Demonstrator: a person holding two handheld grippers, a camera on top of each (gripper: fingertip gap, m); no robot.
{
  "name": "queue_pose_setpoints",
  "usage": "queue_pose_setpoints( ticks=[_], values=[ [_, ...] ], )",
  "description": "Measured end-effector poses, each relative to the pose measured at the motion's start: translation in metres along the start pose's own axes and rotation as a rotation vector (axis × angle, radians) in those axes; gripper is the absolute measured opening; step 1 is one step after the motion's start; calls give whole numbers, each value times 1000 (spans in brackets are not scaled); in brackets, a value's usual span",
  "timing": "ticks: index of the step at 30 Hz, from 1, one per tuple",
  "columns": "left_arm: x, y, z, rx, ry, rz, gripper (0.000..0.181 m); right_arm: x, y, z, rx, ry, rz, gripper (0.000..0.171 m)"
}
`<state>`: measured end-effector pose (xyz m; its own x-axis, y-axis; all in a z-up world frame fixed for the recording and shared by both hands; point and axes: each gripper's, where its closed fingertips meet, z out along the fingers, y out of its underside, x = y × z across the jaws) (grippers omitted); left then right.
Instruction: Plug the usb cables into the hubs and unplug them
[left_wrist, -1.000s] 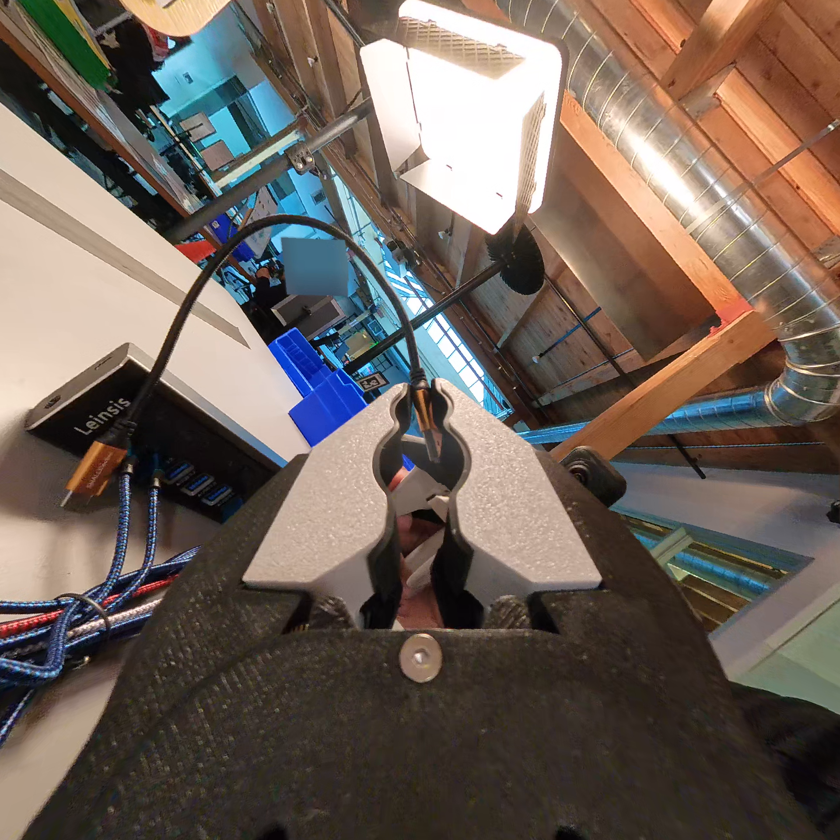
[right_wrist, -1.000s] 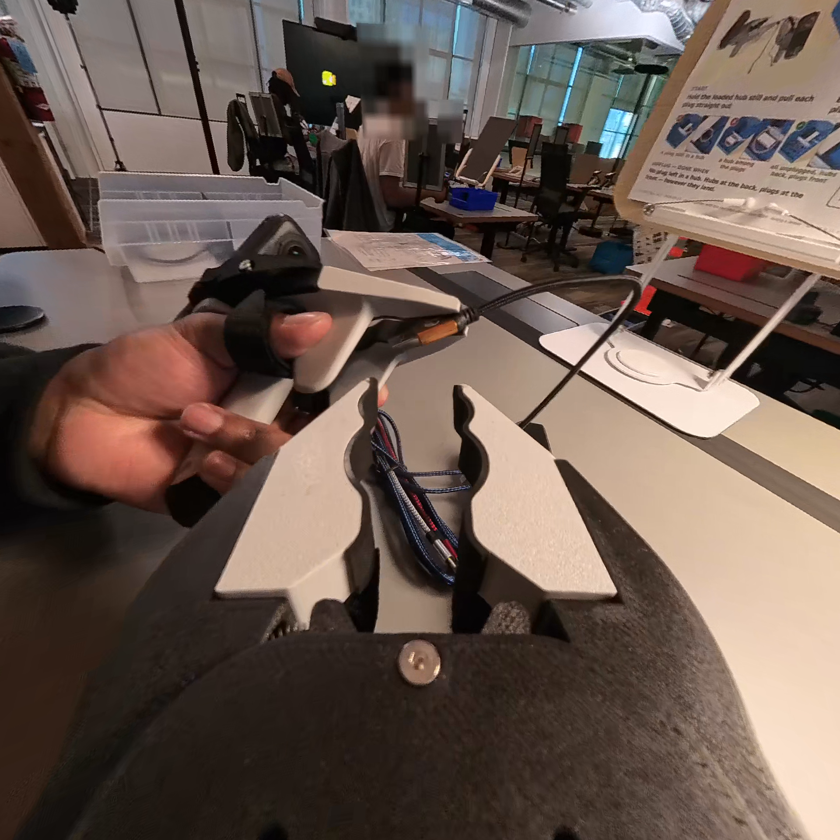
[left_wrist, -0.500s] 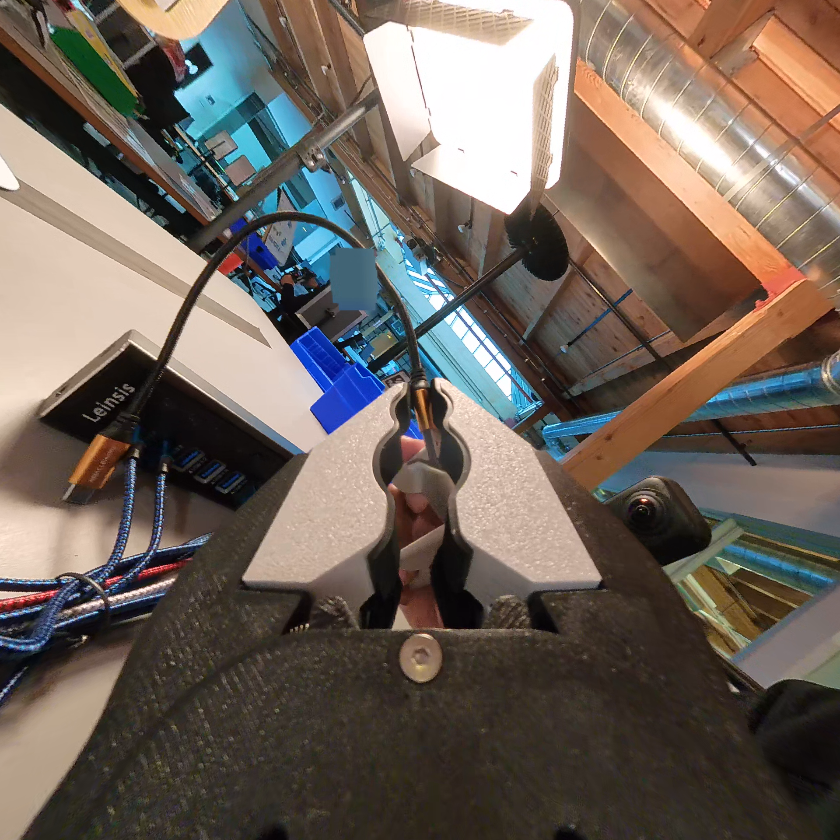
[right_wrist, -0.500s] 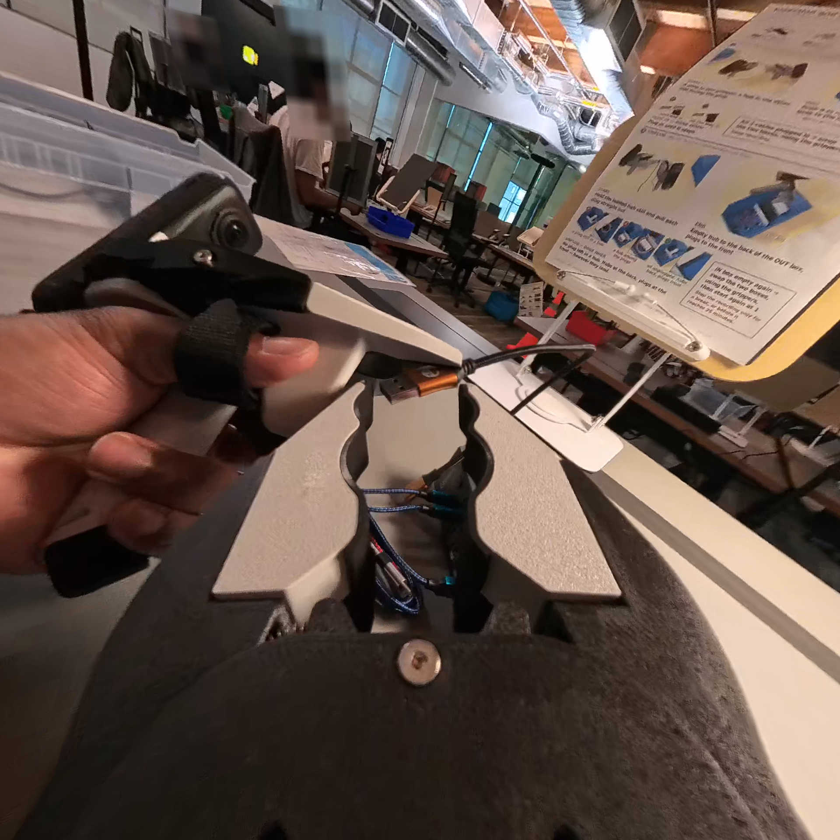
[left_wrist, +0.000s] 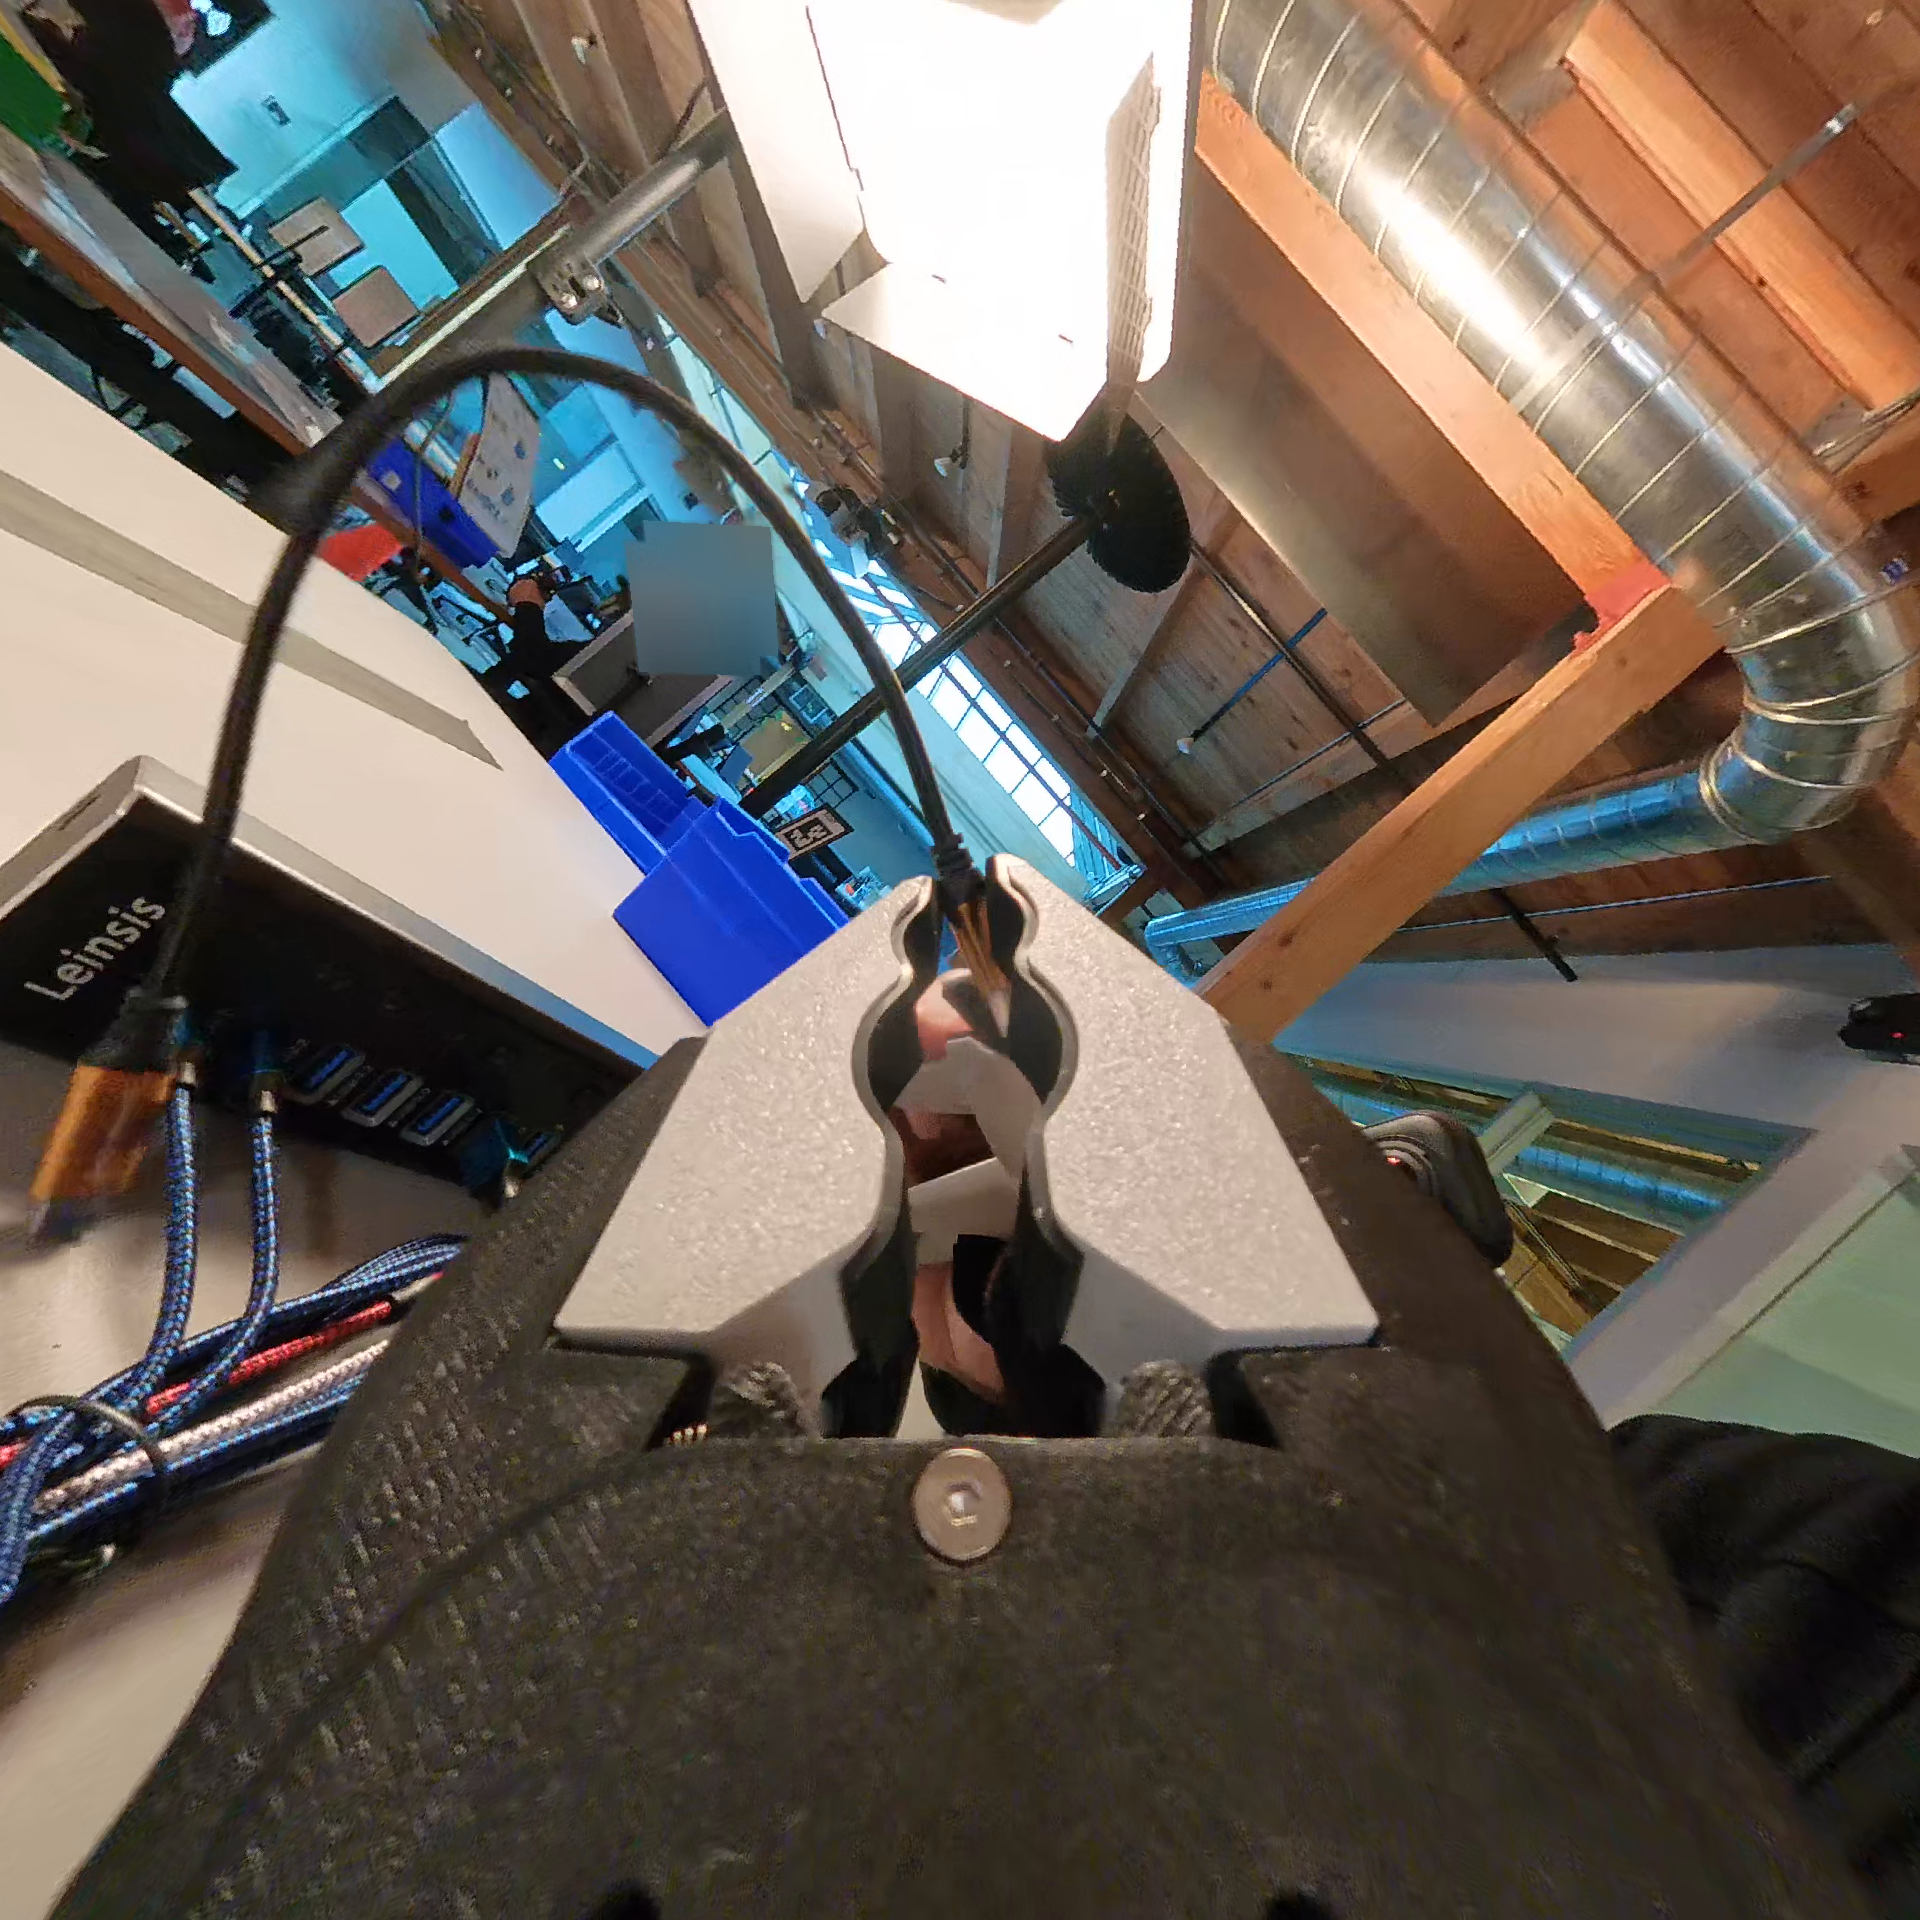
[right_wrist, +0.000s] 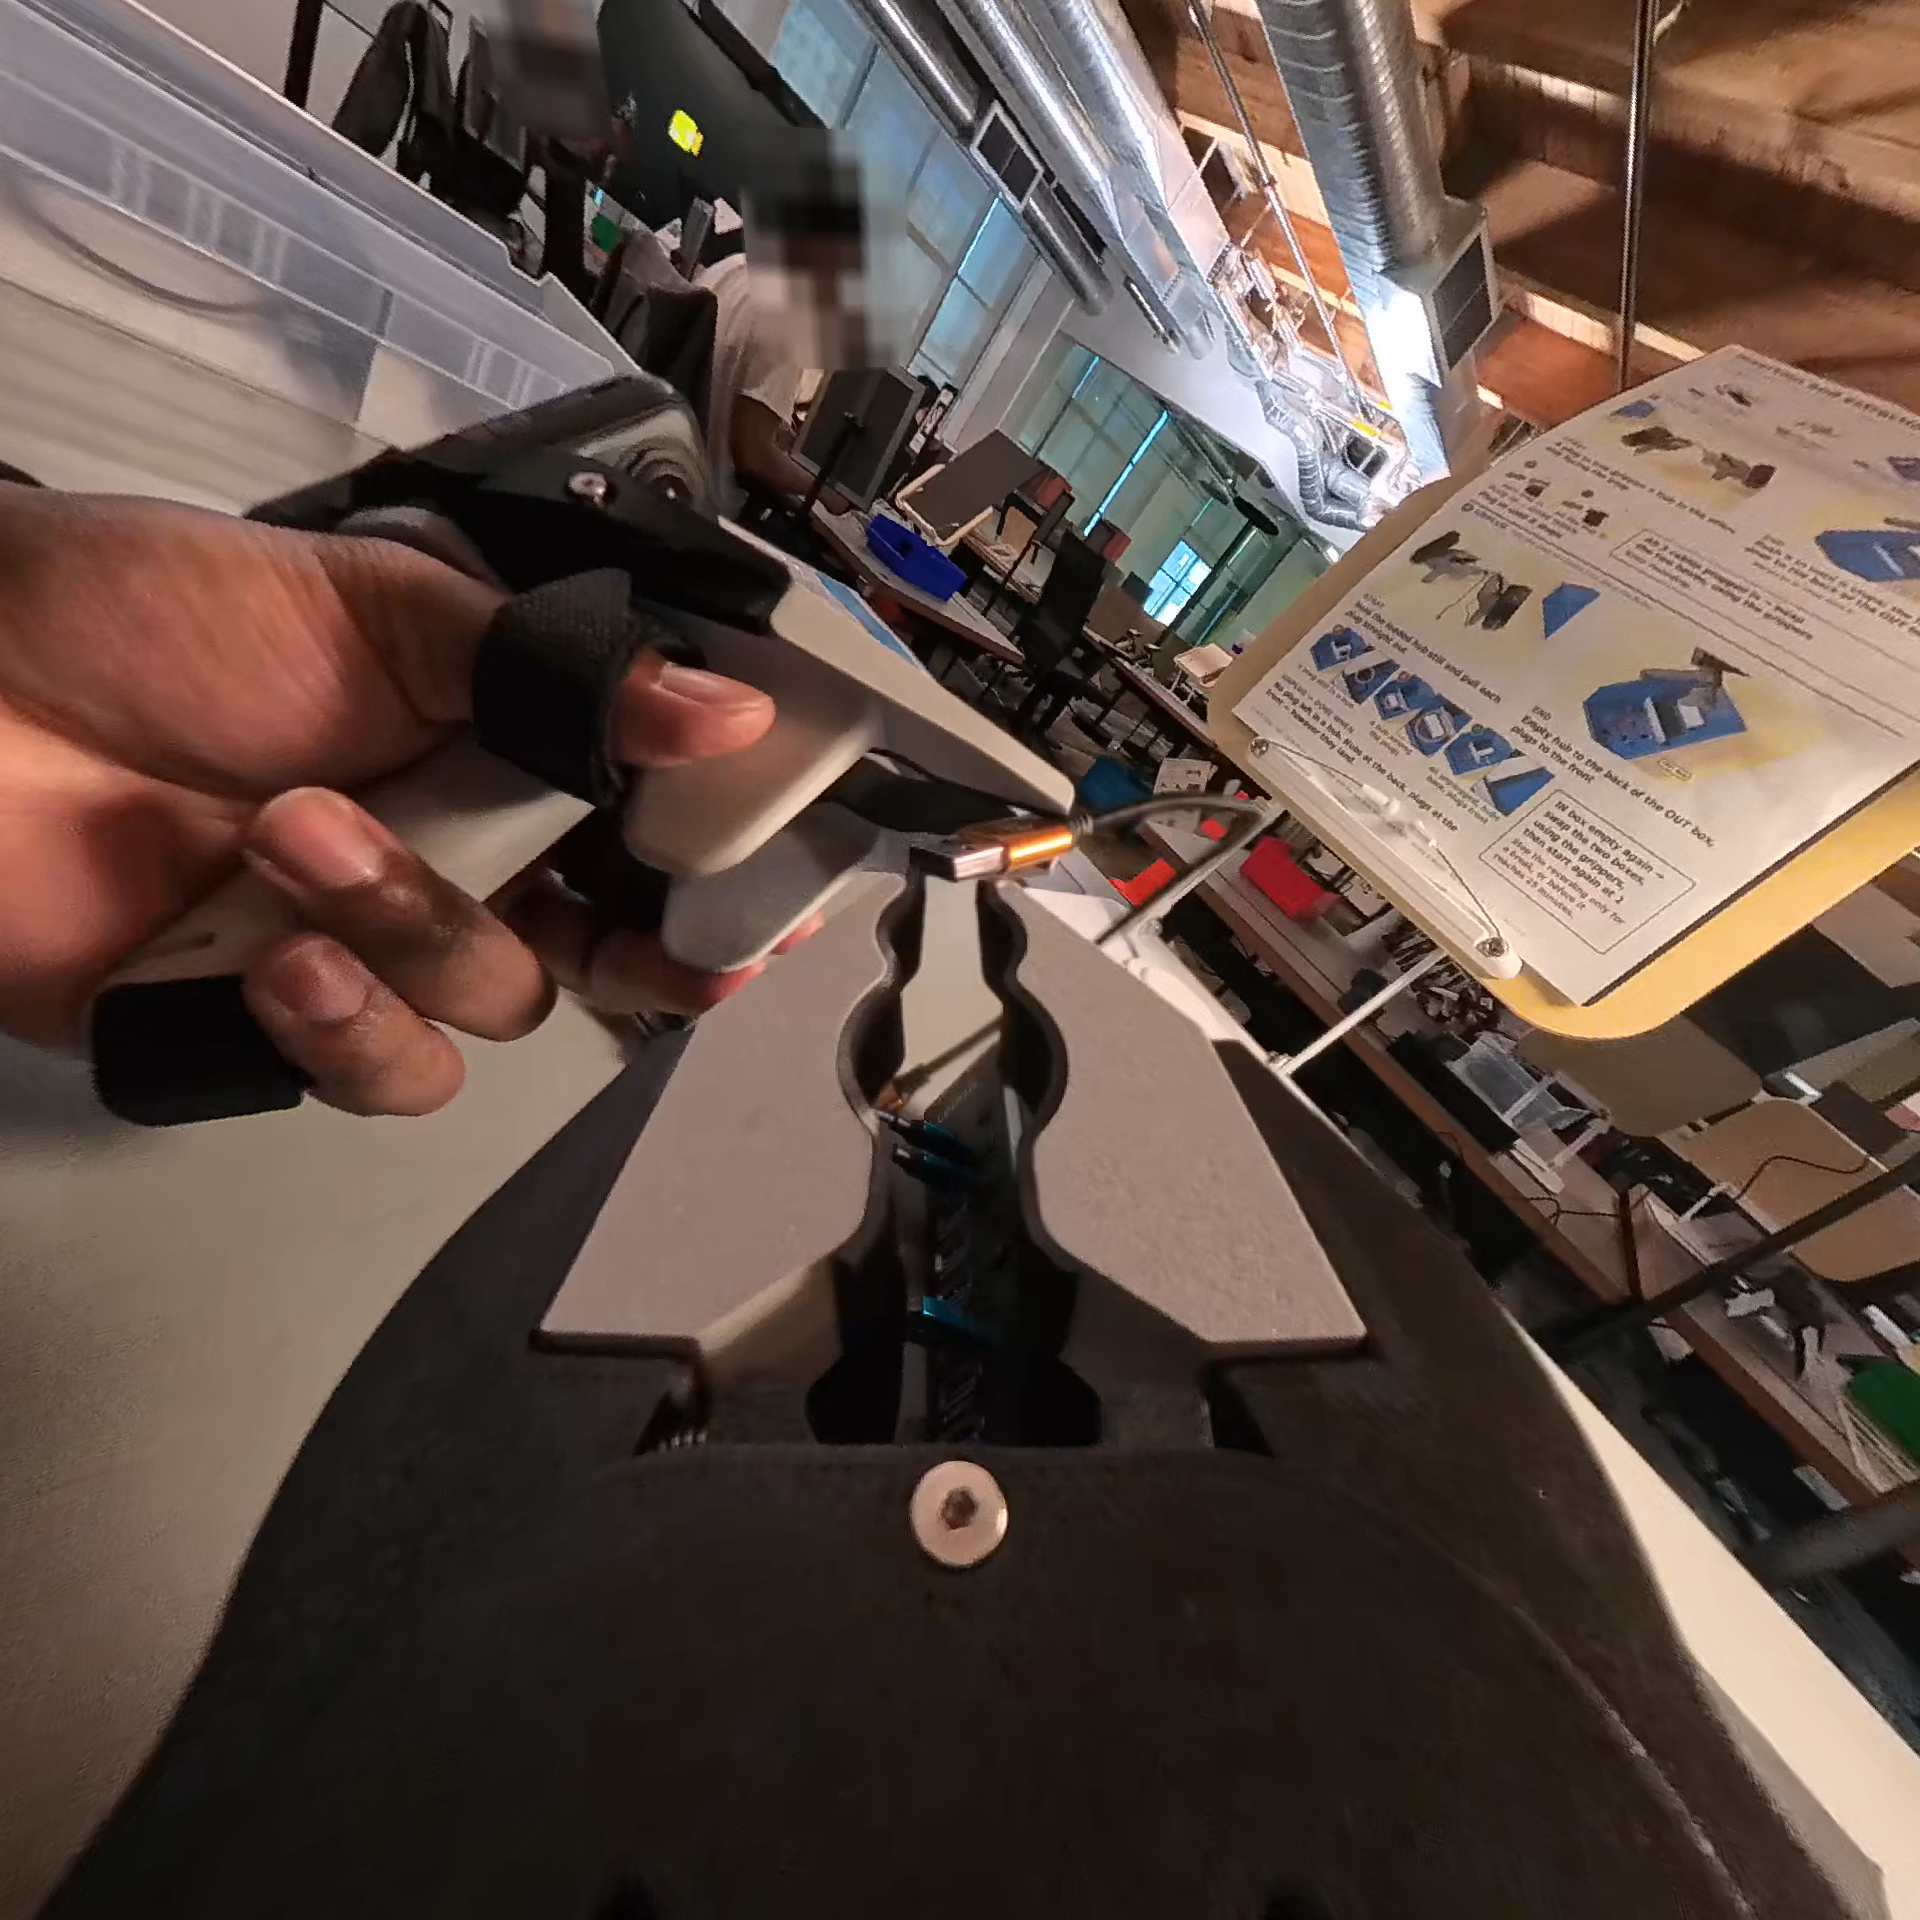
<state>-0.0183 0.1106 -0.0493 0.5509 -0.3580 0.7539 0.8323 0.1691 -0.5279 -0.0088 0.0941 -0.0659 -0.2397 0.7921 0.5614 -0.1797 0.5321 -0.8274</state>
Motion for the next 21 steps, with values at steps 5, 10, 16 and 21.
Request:
queue_pose_setpoints(
  ticks=[5, 10, 16, 21],
  values=[
    [-3, -7, -4, 57, 28, -39, 10, 4, 2, -1, 6, -6, 95, 10],
    [-6, -6, -5, 86, 23, -83, 10, -6, 5, 1, -11, -28, 75, 16],
    [-5, -8, -6, 126, 34, -139, 10, 1, 6, 5, -36, 74, 18, 30],
    [-5, -4, -5, 124, 35, -178, 10, 10, 1, 3, -12, 152, -45, 28]
  ],
)
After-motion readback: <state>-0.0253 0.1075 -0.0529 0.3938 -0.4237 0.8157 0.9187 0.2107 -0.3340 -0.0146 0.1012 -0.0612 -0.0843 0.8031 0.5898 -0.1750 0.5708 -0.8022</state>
